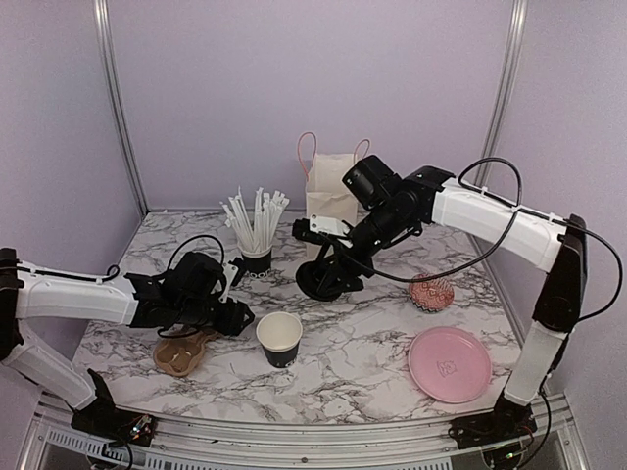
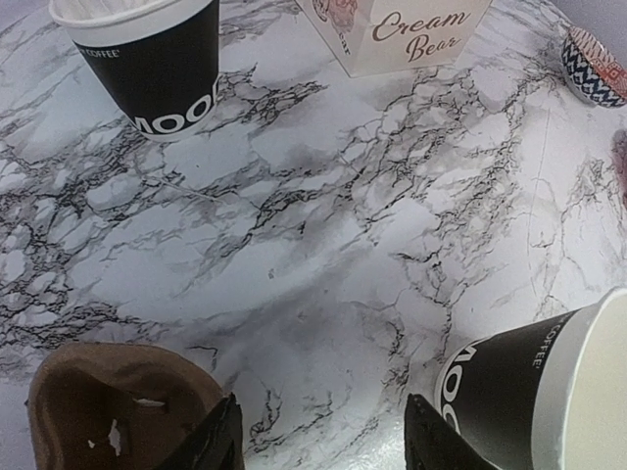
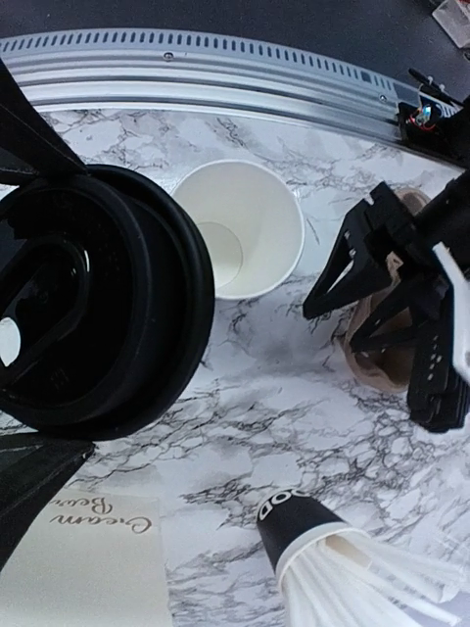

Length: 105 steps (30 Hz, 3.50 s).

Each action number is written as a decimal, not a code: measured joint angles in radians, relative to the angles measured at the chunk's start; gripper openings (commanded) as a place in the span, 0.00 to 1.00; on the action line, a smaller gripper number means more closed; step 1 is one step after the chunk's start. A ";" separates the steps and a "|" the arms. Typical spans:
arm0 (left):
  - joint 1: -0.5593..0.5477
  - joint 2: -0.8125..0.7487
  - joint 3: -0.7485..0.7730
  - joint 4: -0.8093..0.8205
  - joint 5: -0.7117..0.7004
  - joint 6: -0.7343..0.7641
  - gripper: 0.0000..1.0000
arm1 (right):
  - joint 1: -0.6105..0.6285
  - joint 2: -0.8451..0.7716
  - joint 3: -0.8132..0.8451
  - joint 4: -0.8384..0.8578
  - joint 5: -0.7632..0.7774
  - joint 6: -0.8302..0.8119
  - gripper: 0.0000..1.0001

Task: Pack the takeout coffee

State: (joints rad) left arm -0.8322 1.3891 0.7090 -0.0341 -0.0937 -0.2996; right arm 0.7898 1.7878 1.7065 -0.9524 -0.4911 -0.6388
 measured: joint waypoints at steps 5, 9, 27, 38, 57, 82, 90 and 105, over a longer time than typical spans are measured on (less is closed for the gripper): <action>-0.005 0.037 -0.019 0.082 0.065 -0.032 0.54 | 0.083 0.044 0.015 -0.039 -0.031 -0.029 0.71; -0.022 0.071 -0.020 0.141 0.101 -0.058 0.54 | 0.130 0.100 0.026 -0.069 -0.043 -0.047 0.71; -0.076 0.136 -0.020 0.206 0.058 -0.132 0.61 | 0.153 0.124 0.038 -0.086 -0.013 -0.055 0.71; -0.030 -0.049 -0.062 0.178 -0.040 -0.135 0.61 | 0.173 0.193 0.082 -0.089 0.003 -0.055 0.71; -0.003 -0.072 -0.096 0.156 -0.057 -0.134 0.62 | 0.191 0.241 0.126 -0.094 0.001 -0.055 0.71; 0.000 -0.076 -0.103 0.138 -0.057 -0.119 0.62 | 0.208 0.253 0.130 -0.093 0.012 -0.044 0.86; 0.000 -0.076 -0.102 0.133 -0.057 -0.112 0.62 | 0.208 0.269 0.156 -0.082 0.048 -0.024 0.82; 0.002 -0.076 -0.101 0.133 -0.057 -0.108 0.62 | 0.208 0.269 0.164 -0.080 0.074 -0.023 0.83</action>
State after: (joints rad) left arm -0.8299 1.3136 0.6079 0.0986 -0.1505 -0.4076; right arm 0.9977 2.0567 1.8702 -1.0325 -0.4168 -0.6617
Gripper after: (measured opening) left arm 0.620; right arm 0.835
